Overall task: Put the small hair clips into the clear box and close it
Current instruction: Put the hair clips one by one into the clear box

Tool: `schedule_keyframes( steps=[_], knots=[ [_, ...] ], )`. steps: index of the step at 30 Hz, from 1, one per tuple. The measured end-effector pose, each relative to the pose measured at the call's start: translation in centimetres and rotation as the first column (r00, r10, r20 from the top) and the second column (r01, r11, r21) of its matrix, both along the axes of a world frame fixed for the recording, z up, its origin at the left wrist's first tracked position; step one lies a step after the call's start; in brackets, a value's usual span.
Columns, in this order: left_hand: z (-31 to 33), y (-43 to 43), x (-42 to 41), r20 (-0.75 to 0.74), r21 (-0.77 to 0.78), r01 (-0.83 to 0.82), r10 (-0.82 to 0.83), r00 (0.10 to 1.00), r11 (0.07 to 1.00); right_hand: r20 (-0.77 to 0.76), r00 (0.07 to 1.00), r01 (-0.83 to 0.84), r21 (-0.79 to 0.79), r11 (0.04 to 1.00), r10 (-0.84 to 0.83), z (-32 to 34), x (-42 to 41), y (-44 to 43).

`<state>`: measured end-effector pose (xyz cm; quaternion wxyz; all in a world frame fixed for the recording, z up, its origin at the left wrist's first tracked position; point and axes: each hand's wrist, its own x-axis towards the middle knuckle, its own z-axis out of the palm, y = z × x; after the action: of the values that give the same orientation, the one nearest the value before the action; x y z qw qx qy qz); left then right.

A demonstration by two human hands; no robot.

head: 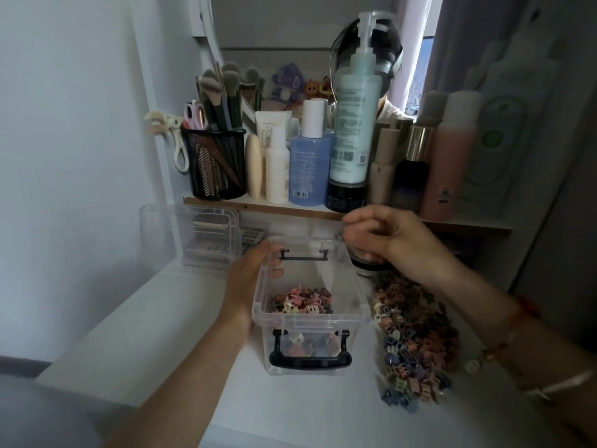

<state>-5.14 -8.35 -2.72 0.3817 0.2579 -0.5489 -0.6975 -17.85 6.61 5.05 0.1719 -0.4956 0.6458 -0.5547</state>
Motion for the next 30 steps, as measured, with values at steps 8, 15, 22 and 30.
schedule_keyframes(
  steps=[8, 15, 22, 30],
  knots=[
    [-0.3, 0.0, 0.1, -0.021, -0.013, 0.019, -0.019, 1.000, 1.000, -0.523, 0.841, 0.188, 0.521, 0.832, 0.138, -3.2, -1.2, 0.7],
    [-0.1, -0.1, 0.0, -0.026, 0.006, 0.033, -0.033, 0.999, 0.999, -0.335, 0.920, 0.268, 0.154, 0.951, -0.205, -1.8, -1.0, 0.0],
    [-0.1, 0.3, 0.2, -0.039, -0.034, 0.032, -0.033, 0.999, 0.999, -0.331, 0.941, 0.145, 0.226, 0.963, -0.064, -0.1, -0.8, 0.6],
    [-0.2, 0.4, 0.3, -0.028, -0.071, 0.064, -0.066, 0.997, 0.995, -0.683, 0.716, 0.355, 0.533, 0.768, 0.143, -3.1, -1.5, 1.1]
  ],
)
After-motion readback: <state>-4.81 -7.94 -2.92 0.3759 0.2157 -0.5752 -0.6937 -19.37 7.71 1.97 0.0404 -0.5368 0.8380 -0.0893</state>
